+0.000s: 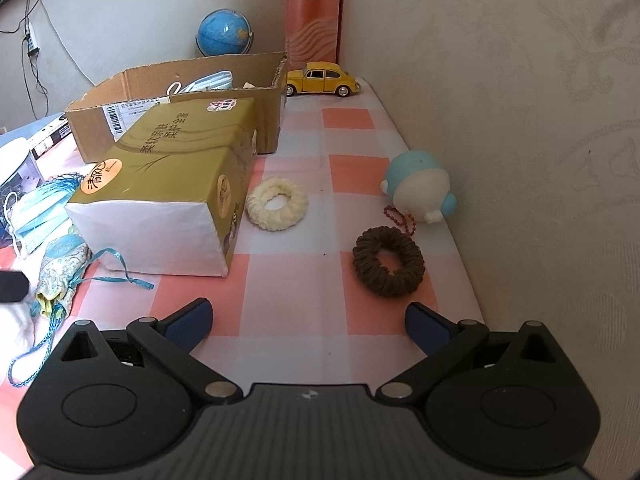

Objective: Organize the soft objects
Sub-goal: 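Close left gripper on white socks while right tool moves toward brown scrunchie, then close right gripper on brown scrunchie while left gripper holds white socks, then carry brown scrunchie into cardboard box and open right gripper, then carry white socks into cardboard box and open left gripper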

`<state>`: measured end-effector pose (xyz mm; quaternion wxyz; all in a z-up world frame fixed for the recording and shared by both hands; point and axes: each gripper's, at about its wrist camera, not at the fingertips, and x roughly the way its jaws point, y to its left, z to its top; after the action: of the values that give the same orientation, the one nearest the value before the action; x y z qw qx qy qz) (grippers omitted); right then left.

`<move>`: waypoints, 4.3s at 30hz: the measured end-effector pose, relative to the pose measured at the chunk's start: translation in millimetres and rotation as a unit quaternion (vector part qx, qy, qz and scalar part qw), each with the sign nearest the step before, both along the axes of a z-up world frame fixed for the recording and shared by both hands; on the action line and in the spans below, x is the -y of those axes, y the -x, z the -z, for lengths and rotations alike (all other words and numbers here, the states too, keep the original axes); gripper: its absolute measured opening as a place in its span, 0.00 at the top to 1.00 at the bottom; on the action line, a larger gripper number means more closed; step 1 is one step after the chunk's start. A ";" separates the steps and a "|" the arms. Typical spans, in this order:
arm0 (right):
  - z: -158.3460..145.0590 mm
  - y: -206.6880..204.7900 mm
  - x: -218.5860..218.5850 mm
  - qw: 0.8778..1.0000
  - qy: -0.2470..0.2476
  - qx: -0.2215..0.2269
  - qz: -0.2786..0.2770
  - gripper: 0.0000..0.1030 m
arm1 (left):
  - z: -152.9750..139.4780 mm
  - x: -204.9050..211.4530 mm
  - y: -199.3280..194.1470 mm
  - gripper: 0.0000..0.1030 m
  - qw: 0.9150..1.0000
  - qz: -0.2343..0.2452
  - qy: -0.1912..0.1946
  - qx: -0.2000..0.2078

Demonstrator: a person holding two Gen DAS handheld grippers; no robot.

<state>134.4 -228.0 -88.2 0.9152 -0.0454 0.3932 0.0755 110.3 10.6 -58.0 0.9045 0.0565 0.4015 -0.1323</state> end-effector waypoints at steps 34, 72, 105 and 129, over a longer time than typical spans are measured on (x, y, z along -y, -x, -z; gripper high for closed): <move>-0.2 -2.3 1.4 1.000 0.000 0.000 -0.001 0.00 | 16.9 -24.6 50.0 0.46 0.999 0.010 0.008 -0.048; -44.9 -9.2 19.9 0.999 -0.008 0.027 0.033 0.59 | -6.7 -25.0 55.8 0.49 0.999 0.011 0.020 -0.032; -130.5 -126.0 -114.5 0.982 -0.017 0.063 -0.176 0.59 | -13.2 -54.8 60.3 0.49 0.998 -0.045 0.043 -0.026; -125.5 -51.2 -64.2 0.992 -0.042 0.068 -0.098 0.00 | -37.7 -31.3 36.7 0.49 0.999 -0.016 0.034 -0.008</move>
<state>185.6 -163.8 37.3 0.9292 -0.0504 0.3199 0.1782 73.6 41.9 -20.2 0.9046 0.0183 0.4050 -0.1318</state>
